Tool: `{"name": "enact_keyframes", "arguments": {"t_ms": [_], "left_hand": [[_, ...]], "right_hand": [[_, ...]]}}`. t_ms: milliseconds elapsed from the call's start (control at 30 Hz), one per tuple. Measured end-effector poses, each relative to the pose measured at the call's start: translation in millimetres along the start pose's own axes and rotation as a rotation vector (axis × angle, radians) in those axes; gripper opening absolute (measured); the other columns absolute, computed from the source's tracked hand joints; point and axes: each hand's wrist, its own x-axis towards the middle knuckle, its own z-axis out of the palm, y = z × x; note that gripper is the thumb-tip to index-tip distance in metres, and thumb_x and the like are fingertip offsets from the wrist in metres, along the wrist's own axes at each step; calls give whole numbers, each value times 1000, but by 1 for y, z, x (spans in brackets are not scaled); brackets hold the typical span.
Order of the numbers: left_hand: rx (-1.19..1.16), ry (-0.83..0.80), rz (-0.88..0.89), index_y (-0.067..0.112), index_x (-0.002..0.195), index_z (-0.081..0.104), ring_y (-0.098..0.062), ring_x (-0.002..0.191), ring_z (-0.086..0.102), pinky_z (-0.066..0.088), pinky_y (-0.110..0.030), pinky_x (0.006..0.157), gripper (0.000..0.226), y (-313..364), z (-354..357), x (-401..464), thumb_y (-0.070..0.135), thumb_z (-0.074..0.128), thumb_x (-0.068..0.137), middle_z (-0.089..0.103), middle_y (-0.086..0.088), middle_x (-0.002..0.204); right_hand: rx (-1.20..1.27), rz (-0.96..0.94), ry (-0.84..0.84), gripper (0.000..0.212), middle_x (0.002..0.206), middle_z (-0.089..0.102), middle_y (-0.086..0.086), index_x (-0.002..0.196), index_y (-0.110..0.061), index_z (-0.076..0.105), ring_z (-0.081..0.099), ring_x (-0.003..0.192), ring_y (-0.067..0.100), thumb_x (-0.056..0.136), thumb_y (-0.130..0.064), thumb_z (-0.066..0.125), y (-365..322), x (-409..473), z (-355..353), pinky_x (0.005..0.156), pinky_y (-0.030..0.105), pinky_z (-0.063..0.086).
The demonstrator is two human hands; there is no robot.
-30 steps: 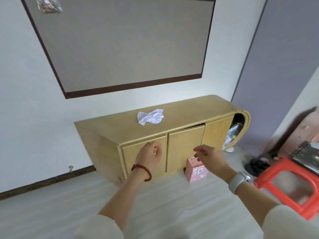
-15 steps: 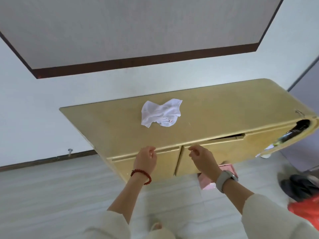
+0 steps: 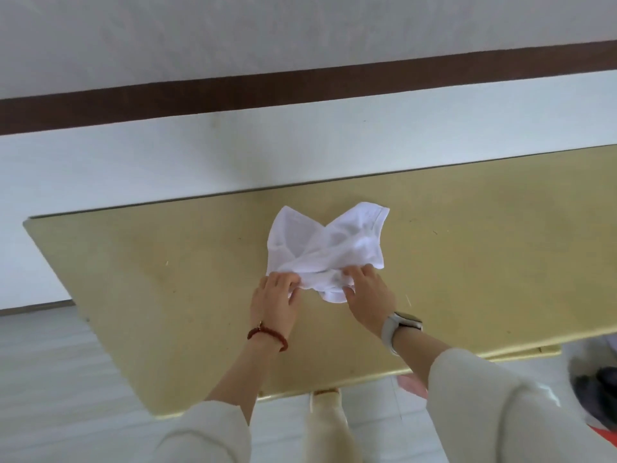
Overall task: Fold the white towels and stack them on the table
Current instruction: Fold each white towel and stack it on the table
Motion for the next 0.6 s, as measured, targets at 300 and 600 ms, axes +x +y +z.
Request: {"name": "enact_keyframes", "arguments": {"t_ms": [300, 600], "left_hand": [[-202, 374, 18, 4, 87, 59, -27, 80, 55, 25, -22, 74, 21, 39, -70, 68, 19, 45, 88, 65, -4, 83], [-537, 308, 90, 18, 75, 52, 5, 53, 50, 36, -6, 51, 14, 185, -137, 65, 18, 63, 86, 49, 15, 55]], "right_hand": [[336, -250, 302, 13, 94, 51, -3, 93, -7, 61, 48, 81, 15, 91, -14, 50, -20, 55, -93, 70, 24, 35], [618, -437, 505, 10, 73, 60, 1, 89, -15, 57, 50, 65, 14, 93, -14, 48, 18, 17, -239, 57, 26, 40]]}}
